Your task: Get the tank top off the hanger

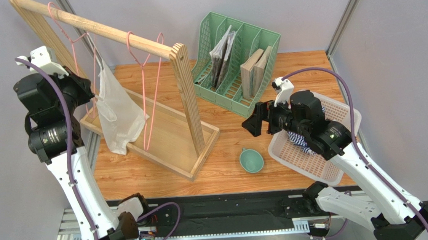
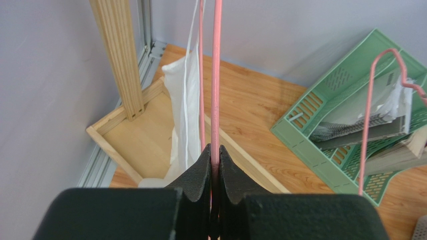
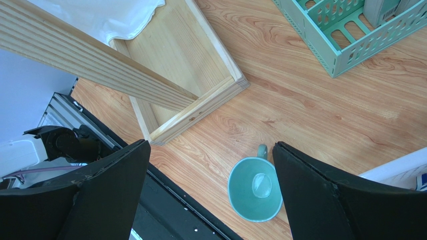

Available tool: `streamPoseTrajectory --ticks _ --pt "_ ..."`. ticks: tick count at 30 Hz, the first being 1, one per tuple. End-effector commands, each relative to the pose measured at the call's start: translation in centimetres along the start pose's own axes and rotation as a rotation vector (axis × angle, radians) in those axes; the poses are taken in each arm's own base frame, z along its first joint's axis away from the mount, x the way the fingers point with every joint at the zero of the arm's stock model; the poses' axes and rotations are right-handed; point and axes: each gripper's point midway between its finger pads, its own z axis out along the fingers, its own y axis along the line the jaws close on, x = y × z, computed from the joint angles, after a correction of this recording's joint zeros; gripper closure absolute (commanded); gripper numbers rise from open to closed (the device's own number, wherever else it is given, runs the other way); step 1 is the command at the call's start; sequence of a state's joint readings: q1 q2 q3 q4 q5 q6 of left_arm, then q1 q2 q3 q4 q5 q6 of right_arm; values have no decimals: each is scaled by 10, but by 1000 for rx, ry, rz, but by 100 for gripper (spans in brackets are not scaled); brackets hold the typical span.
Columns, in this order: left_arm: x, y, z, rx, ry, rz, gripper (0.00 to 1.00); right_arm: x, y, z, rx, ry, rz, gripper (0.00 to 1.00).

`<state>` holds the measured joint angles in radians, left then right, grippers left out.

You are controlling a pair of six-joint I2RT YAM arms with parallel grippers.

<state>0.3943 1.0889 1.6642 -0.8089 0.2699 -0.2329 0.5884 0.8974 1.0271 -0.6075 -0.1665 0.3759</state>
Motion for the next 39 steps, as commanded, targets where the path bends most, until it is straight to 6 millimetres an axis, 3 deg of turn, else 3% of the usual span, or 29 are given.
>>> streamPoseTrajectory --ticks 1,11,17,20,24,26,32,39 --pt "-38 -21 -46 30 -158 -29 100 -12 6 0 -22 -42 -22 0" --pt "-32 -27 -89 2 -215 -86 100 -12 6 5 -22 -29 -11 0" --pt "-7 -9 -119 -121 -261 -151 100 -13 9 8 -31 -26 -2 0" --pt "15 -1 -123 -157 -243 -188 100 -15 7 11 -20 -23 7 0" --pt "62 11 -107 -184 -147 -233 100 -18 6 14 -3 -24 24 0" --pt "76 8 -101 -153 -114 -225 100 -19 6 18 -4 -21 30 0" --pt "118 -24 -61 111 5 -252 100 -25 1 34 29 -11 37 0" --pt "156 -62 -41 421 173 -310 100 -44 14 58 -33 -45 58 0"
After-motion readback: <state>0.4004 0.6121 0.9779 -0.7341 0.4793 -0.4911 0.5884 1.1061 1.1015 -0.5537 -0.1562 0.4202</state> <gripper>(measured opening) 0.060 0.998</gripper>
